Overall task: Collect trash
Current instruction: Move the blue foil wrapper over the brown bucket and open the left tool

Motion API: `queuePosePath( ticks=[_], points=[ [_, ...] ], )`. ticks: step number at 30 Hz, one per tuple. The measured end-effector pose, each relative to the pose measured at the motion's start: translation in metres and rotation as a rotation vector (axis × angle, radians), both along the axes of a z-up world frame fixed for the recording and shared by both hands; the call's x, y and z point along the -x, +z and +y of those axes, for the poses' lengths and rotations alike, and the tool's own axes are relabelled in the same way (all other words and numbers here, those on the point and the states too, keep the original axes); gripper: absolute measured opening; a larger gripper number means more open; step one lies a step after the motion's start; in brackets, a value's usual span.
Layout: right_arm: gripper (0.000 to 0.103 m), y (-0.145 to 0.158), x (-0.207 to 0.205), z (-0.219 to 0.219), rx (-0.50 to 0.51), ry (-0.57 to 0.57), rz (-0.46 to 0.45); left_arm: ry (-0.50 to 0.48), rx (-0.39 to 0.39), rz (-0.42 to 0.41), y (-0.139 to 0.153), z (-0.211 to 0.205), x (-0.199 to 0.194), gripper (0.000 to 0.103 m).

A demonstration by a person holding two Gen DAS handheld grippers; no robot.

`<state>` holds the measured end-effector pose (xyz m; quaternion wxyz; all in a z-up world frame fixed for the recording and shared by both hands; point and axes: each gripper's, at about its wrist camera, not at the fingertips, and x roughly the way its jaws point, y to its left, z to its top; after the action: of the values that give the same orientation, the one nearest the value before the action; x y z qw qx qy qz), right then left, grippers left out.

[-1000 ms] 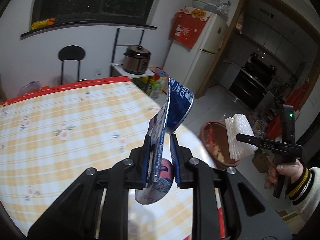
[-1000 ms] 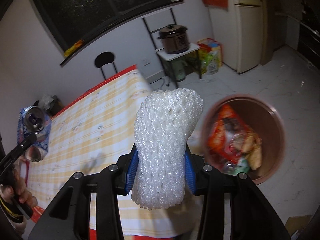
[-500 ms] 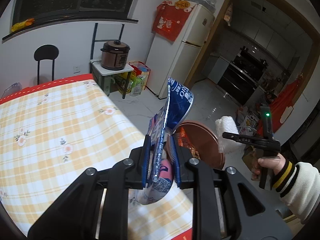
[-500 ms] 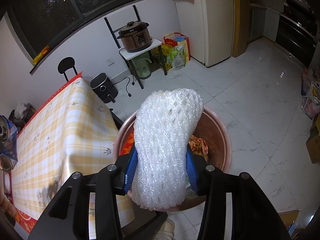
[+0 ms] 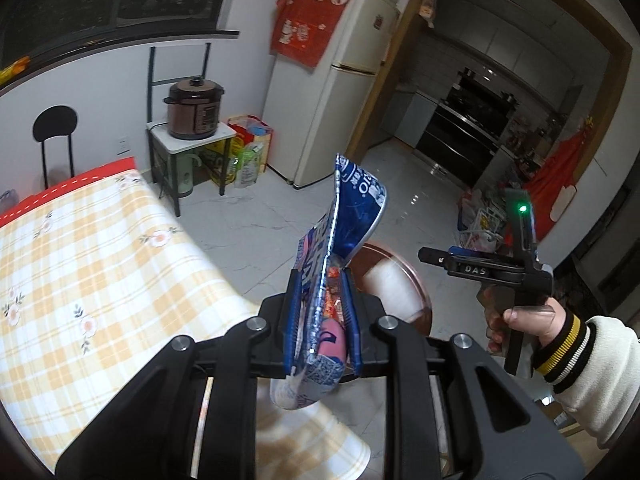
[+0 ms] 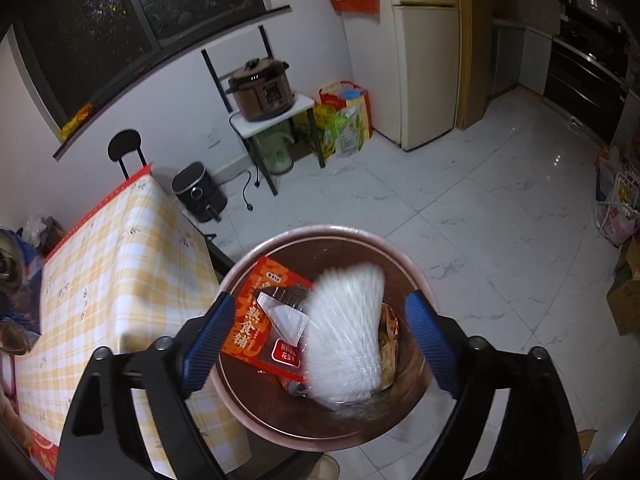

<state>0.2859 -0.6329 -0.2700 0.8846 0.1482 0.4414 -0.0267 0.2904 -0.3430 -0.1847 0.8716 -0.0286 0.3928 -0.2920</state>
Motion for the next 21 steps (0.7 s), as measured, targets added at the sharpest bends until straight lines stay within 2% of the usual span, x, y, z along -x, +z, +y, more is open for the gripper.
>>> queuePosePath(
  ticks=[5,11,17,18,20,21],
  points=[
    [0.098,0.018,0.014,-0.012,0.012,-0.034,-0.029,-0.044,0.012,0.023,-0.005,-0.020,-0.010,0.023],
    [0.098,0.046,0.043,-0.030,0.011,-0.100,-0.079,-0.103,0.014,0.058,-0.018,-0.056,-0.026,0.023],
    [0.098,0.058,0.068,-0.058,0.017,-0.166,-0.086,-0.172,0.008,0.099,-0.037,-0.104,-0.046,0.023],
    [0.098,0.059,0.073,-0.061,0.019,-0.176,-0.087,-0.186,0.009,0.097,-0.038,-0.112,-0.049,0.025],
    [0.098,0.060,0.081,-0.068,0.021,-0.190,-0.088,-0.209,0.013,0.093,-0.039,-0.130,-0.054,0.041],
    [0.098,0.060,0.085,-0.071,0.025,-0.199,-0.085,-0.212,0.023,0.086,-0.037,-0.136,-0.056,0.054]
  ],
)
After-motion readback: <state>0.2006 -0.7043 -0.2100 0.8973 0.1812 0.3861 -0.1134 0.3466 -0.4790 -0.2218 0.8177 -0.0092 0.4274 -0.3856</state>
